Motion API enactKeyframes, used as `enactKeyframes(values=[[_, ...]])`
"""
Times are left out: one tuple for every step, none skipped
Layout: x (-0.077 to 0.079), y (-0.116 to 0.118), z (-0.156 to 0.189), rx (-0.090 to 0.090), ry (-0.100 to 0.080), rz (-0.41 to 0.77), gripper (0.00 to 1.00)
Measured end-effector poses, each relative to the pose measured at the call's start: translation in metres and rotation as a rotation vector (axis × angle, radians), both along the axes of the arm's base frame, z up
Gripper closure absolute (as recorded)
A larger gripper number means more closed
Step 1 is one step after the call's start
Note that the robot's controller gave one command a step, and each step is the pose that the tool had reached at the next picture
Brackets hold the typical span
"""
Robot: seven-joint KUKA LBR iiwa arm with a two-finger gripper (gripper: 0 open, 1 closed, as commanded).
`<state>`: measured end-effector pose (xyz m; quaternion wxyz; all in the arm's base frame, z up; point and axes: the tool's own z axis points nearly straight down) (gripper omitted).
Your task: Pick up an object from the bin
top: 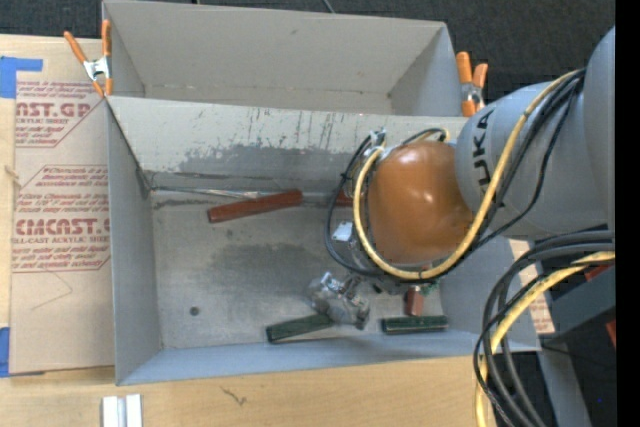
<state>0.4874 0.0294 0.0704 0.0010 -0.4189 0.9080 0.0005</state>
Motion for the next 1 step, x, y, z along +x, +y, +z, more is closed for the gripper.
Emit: enactKeyframes(values=[[0.0001, 0.0004, -0.0004, 0.002, -0.001, 0.000, 0.00]])
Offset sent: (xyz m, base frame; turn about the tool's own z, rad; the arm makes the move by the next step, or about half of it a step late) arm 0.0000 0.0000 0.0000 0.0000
